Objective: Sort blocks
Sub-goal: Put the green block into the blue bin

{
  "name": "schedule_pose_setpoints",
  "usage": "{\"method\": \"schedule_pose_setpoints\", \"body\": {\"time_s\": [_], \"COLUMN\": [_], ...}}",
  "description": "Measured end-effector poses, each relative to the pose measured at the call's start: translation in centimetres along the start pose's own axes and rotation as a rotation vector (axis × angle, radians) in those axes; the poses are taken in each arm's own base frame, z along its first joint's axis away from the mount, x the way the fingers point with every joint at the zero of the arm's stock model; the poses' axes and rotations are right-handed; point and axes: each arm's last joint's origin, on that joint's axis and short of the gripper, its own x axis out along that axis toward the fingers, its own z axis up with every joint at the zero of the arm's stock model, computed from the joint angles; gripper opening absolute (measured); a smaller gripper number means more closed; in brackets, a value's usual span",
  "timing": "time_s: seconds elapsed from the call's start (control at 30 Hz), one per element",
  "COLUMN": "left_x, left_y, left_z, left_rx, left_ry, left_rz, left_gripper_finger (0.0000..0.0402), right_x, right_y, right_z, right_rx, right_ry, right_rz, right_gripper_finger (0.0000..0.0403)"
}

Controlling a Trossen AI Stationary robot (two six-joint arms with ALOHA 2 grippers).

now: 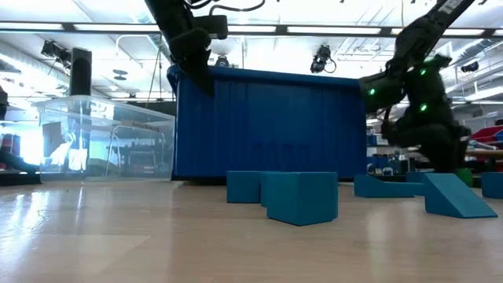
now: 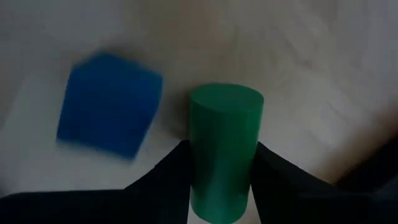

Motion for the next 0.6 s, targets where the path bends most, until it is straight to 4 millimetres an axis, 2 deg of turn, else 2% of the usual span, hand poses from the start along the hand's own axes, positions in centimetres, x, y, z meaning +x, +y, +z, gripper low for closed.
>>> {"method": "schedule_pose_setpoints", "body": {"time_s": [0.2,0.37,0.6], "left_x": [0.0,0.0,0.0], "left_y": [0.0,0.0,0.0], "left_z": [0.0,0.0,0.0], "left_rx": [-0.004,-0.004,0.017], "left_ry": [0.0,0.0,-0.003], "left_rz": [0.004,0.003,0.018], "left_gripper_finger": [0.0231,0.0231,0.0231], "right_x": [-1.9,-3.8,-9.0], "right_y": [0.4,0.5,0.5], "right_z": [-2.2,-4.2,-6.2], "right_rx": [0.006,0.006,-0.072], "right_ry": [-0.056,-0.148,-0.349], "right_rz": [0.014,0.111,0.362], "right_gripper_finger": [0.013,0.013,0.013]}}
